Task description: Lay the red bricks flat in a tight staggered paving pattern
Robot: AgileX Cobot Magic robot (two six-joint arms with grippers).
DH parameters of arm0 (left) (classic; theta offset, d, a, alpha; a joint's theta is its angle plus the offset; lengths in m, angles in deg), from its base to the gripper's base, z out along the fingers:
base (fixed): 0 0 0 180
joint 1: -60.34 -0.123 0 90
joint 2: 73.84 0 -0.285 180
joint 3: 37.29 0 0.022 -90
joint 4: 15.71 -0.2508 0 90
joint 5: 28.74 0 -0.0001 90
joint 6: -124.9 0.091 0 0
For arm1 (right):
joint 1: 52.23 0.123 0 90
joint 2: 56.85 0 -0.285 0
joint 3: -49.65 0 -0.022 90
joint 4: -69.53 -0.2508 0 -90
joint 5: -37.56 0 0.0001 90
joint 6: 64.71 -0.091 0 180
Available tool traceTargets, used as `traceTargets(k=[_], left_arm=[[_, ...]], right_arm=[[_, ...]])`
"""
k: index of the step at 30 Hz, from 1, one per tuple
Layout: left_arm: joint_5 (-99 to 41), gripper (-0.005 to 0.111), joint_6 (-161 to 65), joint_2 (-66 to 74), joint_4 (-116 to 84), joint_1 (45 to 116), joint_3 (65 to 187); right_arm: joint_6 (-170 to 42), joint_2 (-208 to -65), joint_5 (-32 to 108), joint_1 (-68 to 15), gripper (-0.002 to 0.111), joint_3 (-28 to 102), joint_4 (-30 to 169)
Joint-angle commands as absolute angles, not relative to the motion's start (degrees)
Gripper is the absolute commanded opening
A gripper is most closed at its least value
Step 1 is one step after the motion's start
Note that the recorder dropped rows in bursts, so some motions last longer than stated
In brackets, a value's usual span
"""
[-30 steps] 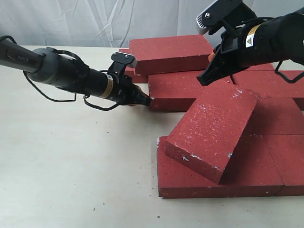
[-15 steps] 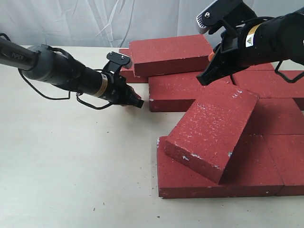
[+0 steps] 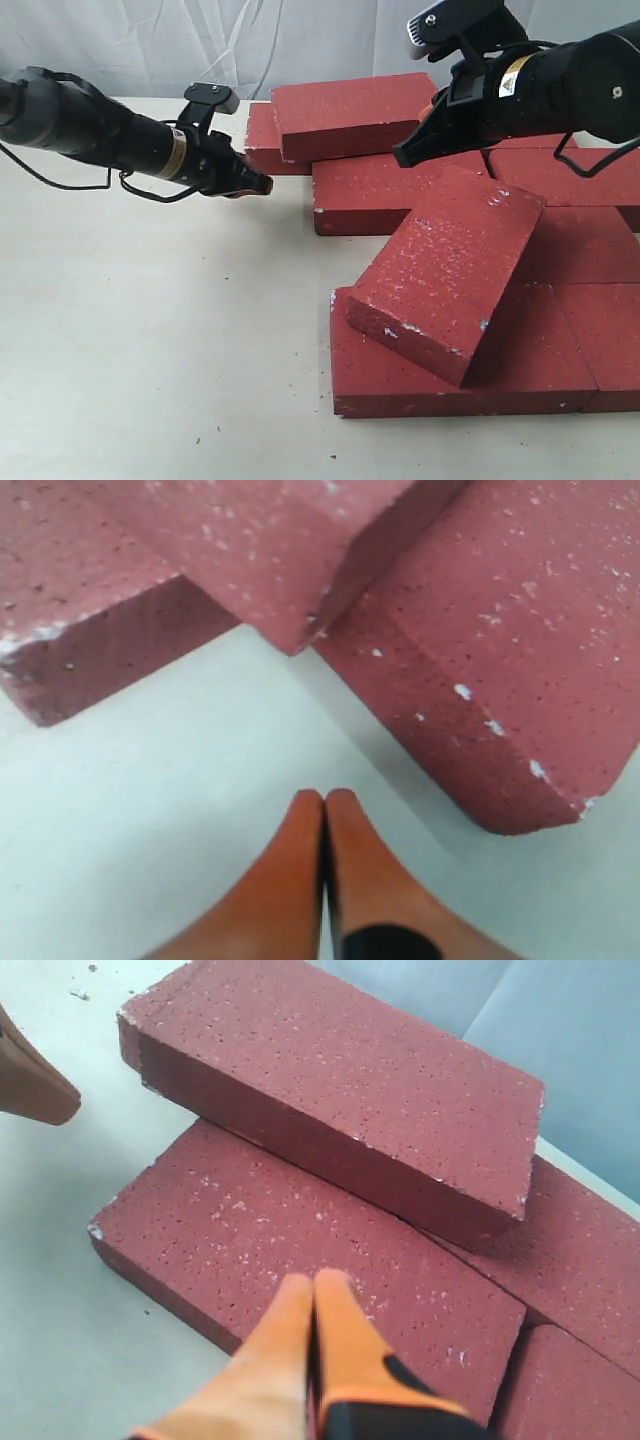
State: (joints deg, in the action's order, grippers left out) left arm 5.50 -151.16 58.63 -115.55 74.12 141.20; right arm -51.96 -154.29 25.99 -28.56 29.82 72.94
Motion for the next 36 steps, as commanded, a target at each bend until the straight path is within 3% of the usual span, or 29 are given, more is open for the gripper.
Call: traceTargets(k=[1,6,12,19,26,36], left_arm=[[8.9,0.000,-151.5,56.2,-115.7,71.8,140.9],[16.8,0.000,-151.1,52.4,-115.7,70.1,139.4],[16.2,0.000,-150.4,48.2,-115.7,71.0,135.9],[20.0,0.000,-148.8,42.8,-115.7,73.5,131.1],[16.6,0.000,-146.2,37.4,-115.7,79.4,126.4],[14.3,0.000,-143.1,35.2,-115.7,89.6,124.1]], right_arm=[[-51.6,-154.2,28.1,-28.7,-0.001,29.8,73.0],[-51.4,-154.2,28.8,-28.9,-0.001,32.5,74.1],[-51.5,-154.2,10.5,-29.5,-0.001,42.6,80.6],[-51.3,-154.4,1.2,-39.1,-0.001,47.5,79.3],[-44.9,-160.9,-1.9,-47.8,-0.001,47.9,73.4],[-42.4,-173.1,-12.9,-48.9,-0.001,58.2,72.3]])
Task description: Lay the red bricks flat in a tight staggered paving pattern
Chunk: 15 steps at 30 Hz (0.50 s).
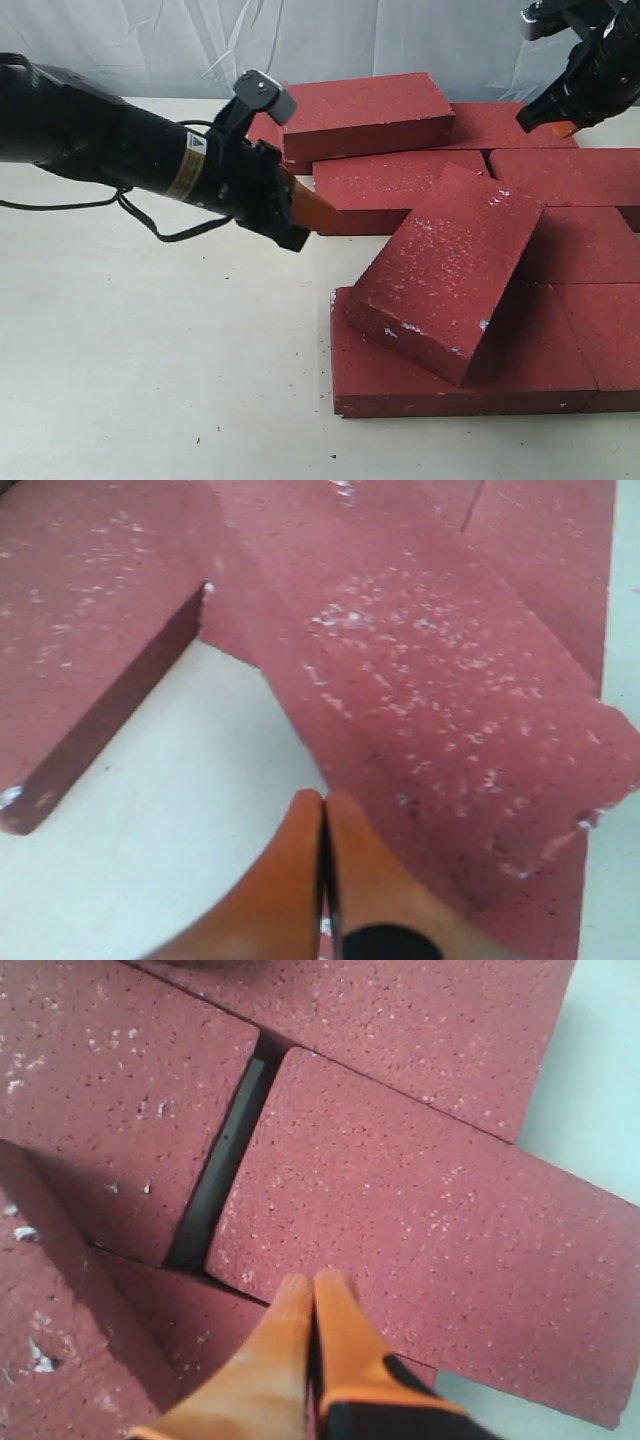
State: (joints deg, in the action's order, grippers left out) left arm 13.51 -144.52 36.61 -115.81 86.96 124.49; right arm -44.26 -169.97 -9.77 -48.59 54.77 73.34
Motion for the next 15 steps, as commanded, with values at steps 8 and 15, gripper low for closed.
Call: traceTargets(k=[8,15], left_arm=[[23.7,0.000,-132.3,33.4,-115.7,93.8,124.1],[16.2,0.000,-132.5,33.0,-115.7,101.3,124.1]], right_arm=[[-37.7,-175.9,-12.7,-48.9,-0.001,61.4,64.5],[-37.3,-175.9,-12.7,-48.9,-0.001,61.4,63.6]])
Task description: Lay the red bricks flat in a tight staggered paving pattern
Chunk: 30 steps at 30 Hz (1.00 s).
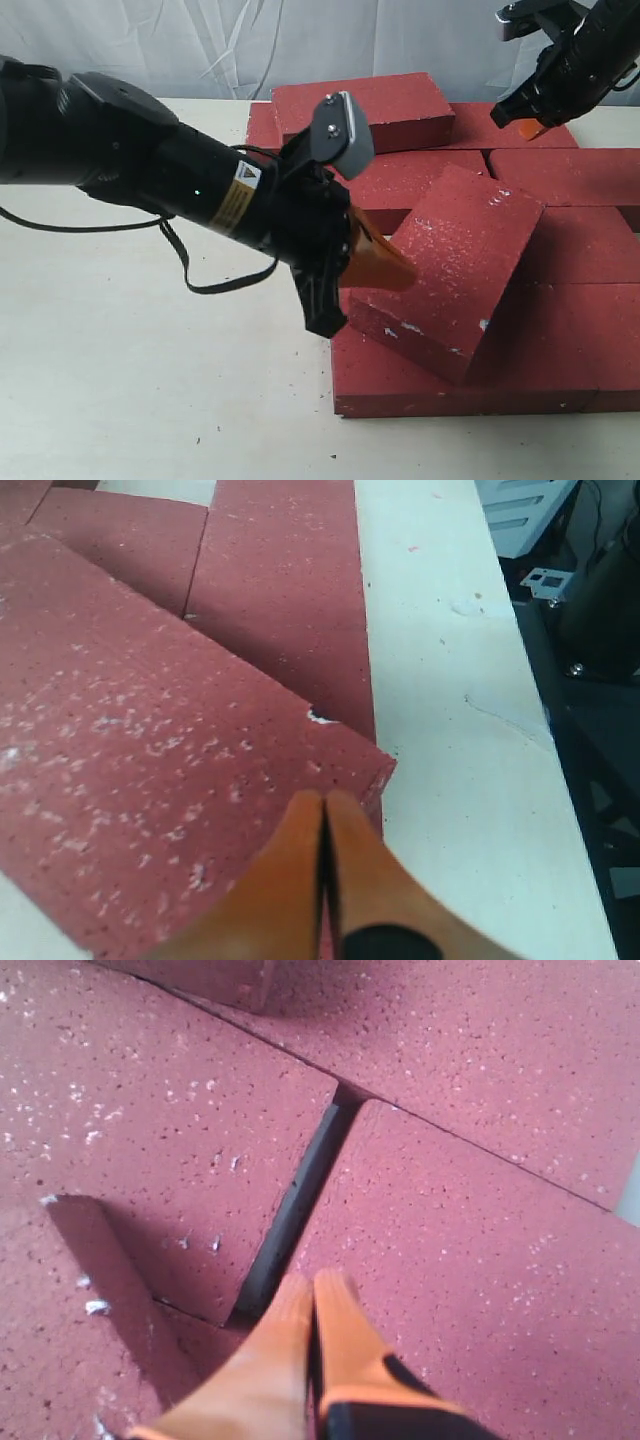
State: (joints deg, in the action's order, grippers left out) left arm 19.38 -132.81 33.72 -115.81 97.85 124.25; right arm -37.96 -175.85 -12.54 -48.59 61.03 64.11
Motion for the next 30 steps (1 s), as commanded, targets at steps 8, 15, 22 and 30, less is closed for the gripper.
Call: traceTargets(k=[8,15,22,30], left_arm=[[6.6,0.000,-135.7,30.9,-115.7,112.1,124.1],[-32.3,0.000,-133.6,24.4,-115.7,118.7,119.6],[-68.7,0.000,-107.6,19.0,-87.5,118.7,118.6],[-58.4,0.000,-39.4,17.7,-19.3,118.7,122.9]], right_arm=[[-37.3,-175.9,-12.2,-48.9,-0.001,61.4,63.4],[-37.3,-175.9,-11.9,-48.9,-0.001,61.4,63.4],[-37.3,-175.9,-12.0,-48.9,-0.001,61.4,62.5],[-37.3,-175.9,-15.1,-48.8,-0.001,61.4,62.5]])
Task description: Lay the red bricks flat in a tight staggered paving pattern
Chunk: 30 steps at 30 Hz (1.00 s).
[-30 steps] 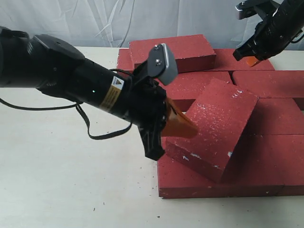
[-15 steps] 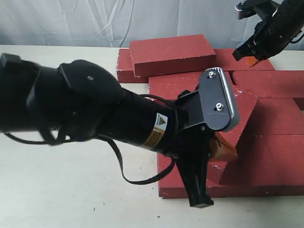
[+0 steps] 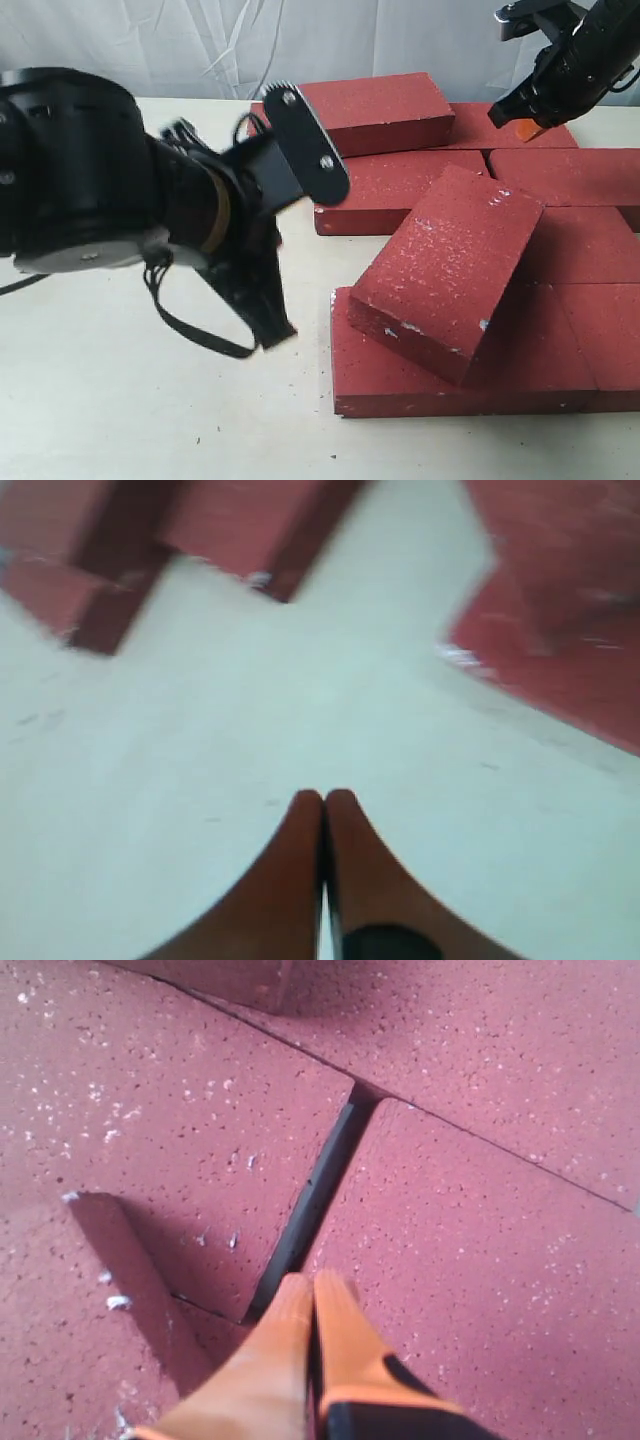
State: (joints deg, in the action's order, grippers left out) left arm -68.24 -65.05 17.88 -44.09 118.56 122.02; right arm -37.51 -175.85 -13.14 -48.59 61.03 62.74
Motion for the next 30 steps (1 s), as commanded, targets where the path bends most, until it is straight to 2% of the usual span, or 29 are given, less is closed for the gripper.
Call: traceTargets(k=[1,11,15,20,30], left_arm=[[-55.9,0.000,-36.7,18.2,-15.7,118.7,122.9],[-58.1,0.000,-21.3,25.1,-2.3,118.7,125.0],[-63.1,0.000,-14.9,28.0,1.8,118.7,126.4],[-62.9,0.000,-8.8,31.1,9.1,118.7,128.5],[-59.7,0.000,-7.8,36.7,9.5,118.7,130.4]], right_arm=[[-37.1,-176.0,-15.7,-48.8,-0.001,61.3,62.5],[-33.1,-178.6,-18.2,-48.8,-0.001,61.3,62.5],[-32.4,-180.3,-15.5,-48.8,-0.001,61.3,62.3],[-31.7,-181.3,-14.5,-48.8,-0.001,61.3,59.9],[-31.6,-182.2,-14.8,-48.8,-0.001,61.3,59.8]])
